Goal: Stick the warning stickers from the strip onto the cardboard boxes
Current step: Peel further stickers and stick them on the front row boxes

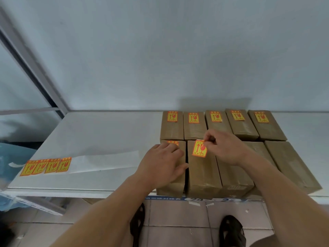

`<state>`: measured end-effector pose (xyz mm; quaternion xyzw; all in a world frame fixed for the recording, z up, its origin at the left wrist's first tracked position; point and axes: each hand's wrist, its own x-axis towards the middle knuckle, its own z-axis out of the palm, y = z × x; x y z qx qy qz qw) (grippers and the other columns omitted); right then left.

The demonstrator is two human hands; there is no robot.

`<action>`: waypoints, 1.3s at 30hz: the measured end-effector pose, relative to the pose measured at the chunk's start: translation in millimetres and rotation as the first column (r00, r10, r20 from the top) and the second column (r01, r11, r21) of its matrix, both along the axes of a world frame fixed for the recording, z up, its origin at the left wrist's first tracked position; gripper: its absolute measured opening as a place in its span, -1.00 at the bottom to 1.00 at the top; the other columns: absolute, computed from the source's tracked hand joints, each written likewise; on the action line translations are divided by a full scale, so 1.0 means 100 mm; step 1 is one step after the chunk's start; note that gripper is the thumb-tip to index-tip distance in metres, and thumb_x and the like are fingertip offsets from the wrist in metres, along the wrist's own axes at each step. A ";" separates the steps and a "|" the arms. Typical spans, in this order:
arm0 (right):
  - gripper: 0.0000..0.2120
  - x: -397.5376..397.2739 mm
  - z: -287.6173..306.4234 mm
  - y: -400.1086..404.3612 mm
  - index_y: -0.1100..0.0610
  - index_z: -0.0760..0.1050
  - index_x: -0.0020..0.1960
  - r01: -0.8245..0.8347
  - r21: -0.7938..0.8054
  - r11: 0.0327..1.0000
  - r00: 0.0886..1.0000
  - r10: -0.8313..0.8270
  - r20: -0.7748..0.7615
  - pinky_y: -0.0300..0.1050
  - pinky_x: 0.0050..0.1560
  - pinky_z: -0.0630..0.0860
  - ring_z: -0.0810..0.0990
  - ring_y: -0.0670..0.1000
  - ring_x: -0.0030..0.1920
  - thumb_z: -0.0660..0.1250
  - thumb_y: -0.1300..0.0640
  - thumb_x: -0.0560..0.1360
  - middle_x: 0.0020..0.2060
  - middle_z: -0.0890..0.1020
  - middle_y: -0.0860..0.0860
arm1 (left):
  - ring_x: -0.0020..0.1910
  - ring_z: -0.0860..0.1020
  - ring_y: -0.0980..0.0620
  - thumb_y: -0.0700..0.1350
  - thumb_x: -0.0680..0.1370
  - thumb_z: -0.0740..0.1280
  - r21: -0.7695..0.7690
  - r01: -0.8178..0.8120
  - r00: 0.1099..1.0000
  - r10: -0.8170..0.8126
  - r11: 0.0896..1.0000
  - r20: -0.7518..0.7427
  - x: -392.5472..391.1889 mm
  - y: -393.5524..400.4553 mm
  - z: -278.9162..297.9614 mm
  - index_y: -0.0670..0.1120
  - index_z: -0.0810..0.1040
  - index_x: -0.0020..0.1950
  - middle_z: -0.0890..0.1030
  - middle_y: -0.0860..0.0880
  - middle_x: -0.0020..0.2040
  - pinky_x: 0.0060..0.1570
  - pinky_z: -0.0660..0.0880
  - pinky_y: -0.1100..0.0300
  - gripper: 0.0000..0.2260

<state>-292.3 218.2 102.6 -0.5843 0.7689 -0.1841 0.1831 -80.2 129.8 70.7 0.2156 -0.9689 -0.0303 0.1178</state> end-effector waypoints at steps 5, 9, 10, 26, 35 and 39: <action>-0.98 -0.08 -0.06 0.00 -0.04 0.40 -0.01 -0.006 0.034 0.999 1.000 0.006 0.019 -0.28 -0.18 0.38 0.50 -0.14 -0.11 0.24 0.07 0.59 -0.11 0.53 -0.11 | 0.13 0.46 0.04 0.28 0.57 0.08 0.016 0.052 0.998 -0.053 0.999 0.032 -0.13 0.09 -0.02 0.02 0.54 0.17 0.56 0.07 0.10 0.11 0.39 0.10 -0.55; -0.95 -0.09 -0.10 -0.02 -0.06 0.40 0.00 -0.007 0.040 0.999 1.000 0.006 0.025 -0.26 -0.16 0.40 0.51 -0.13 -0.11 0.27 0.02 0.57 -0.11 0.53 -0.13 | 0.16 0.40 0.07 0.36 0.55 0.02 0.042 0.079 0.993 -0.083 0.996 0.088 -0.18 0.15 -0.03 0.03 0.51 0.21 0.52 0.09 0.16 0.15 0.34 0.13 -0.48; -0.93 -0.10 -0.10 -0.03 -0.06 0.40 0.00 -0.007 0.042 0.999 1.000 0.006 0.025 -0.25 -0.15 0.42 0.51 -0.12 -0.10 0.29 0.01 0.56 -0.11 0.53 -0.12 | 0.17 0.39 0.07 0.37 0.55 0.02 0.046 0.085 0.991 -0.089 0.995 0.100 -0.19 0.16 -0.03 0.03 0.51 0.23 0.51 0.09 0.17 0.16 0.33 0.14 -0.46; -0.84 -0.12 -0.12 -0.19 -0.03 0.39 0.01 -0.039 0.092 0.995 0.997 0.045 -0.061 -0.20 -0.18 0.40 0.48 -0.08 -0.12 0.34 -0.02 0.51 -0.14 0.52 -0.10 | 0.12 0.38 0.08 0.41 0.52 0.00 0.036 0.094 0.987 -0.098 0.995 0.129 -0.21 0.15 -0.07 0.04 0.48 0.23 0.48 0.09 0.15 0.15 0.32 0.14 -0.43; -0.82 -0.09 -0.17 -0.22 -0.08 0.38 0.02 -0.008 0.125 0.992 0.997 0.018 -0.079 -0.21 -0.16 0.38 0.46 -0.11 -0.13 0.35 -0.06 0.51 -0.11 0.50 -0.11 | 0.14 0.36 0.09 0.40 0.52 0.01 0.038 0.081 0.985 -0.086 0.996 0.147 -0.21 0.16 -0.06 0.05 0.46 0.26 0.46 0.09 0.18 0.16 0.29 0.16 -0.44; -0.65 -0.02 -0.17 -0.20 -0.05 0.36 0.22 0.017 0.072 0.997 0.984 -0.004 -0.178 -0.10 0.09 0.45 0.48 -0.05 0.08 0.35 -0.09 0.50 0.10 0.48 -0.10 | 0.13 0.36 0.08 0.41 0.52 0.00 0.041 0.075 0.985 -0.081 0.996 0.155 -0.20 0.15 -0.06 0.05 0.46 0.26 0.46 0.09 0.17 0.16 0.30 0.16 -0.43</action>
